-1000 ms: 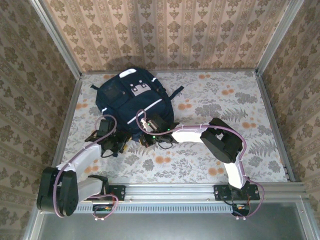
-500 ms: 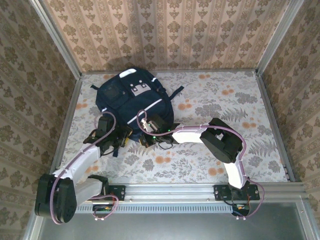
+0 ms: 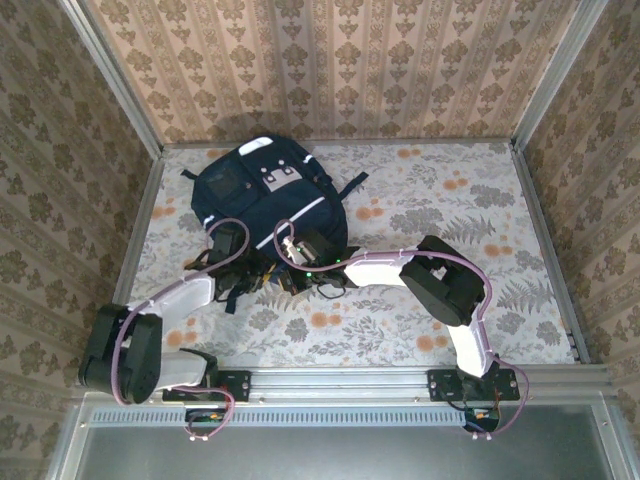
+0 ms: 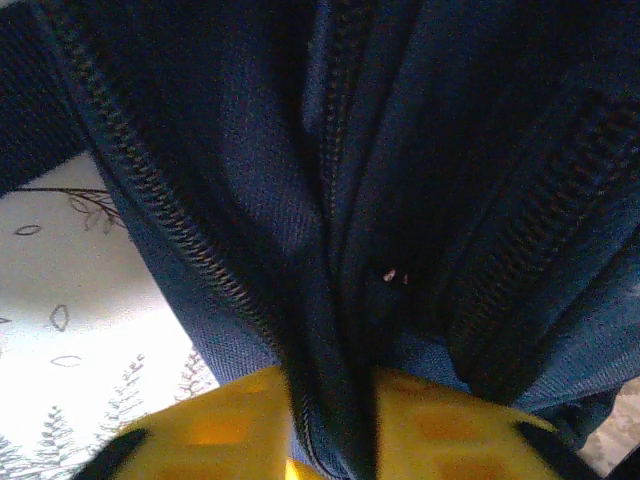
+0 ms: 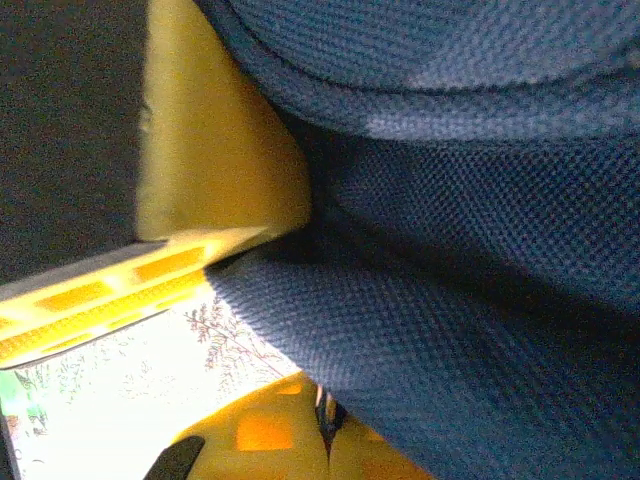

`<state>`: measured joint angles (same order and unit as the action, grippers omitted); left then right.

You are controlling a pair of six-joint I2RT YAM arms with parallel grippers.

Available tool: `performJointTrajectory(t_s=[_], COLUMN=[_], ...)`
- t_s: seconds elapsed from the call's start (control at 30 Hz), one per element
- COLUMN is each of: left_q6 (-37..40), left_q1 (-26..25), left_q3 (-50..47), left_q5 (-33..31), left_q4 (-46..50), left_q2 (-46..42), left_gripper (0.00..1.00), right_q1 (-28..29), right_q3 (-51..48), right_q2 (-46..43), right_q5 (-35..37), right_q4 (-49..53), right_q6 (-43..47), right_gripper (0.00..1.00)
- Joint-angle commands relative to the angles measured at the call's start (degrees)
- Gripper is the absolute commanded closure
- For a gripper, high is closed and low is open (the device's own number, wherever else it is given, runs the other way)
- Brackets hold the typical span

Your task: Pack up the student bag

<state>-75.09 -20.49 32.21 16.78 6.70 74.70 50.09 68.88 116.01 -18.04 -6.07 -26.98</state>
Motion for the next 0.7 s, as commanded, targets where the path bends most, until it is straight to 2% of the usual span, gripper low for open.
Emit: performJointTrajectory(t_s=[0.0,0.03,0.33,0.67], left_q6=[2.0,2.5,5.5,8.0], left_q1=[0.9,1.0,3.1,4.3], left_q3=[1.5,1.5,1.2,1.2], left_q5=[-1.1,-1.2,-3.6,-5.1], left_q4=[-1.9,-1.5,3.7,6.6], left_q2=[2.9,3.5,2.5,0.4], left_gripper=[0.94,1.00,1.00,1.00], right_q1=[-0.3,-0.3,-2.5,-7.8], right_q3=[0.0,0.2,0.0,-2.1], right_q2=[0.8,0.5,-3.2,-7.6], right_q5=[2.0,2.7,5.7,5.5], right_q4=[2.9,4.5,18.7,25.9], right_q6=[1.8,2.6,7.8,12.4], right_gripper=[1.00,1.00,1.00,1.00])
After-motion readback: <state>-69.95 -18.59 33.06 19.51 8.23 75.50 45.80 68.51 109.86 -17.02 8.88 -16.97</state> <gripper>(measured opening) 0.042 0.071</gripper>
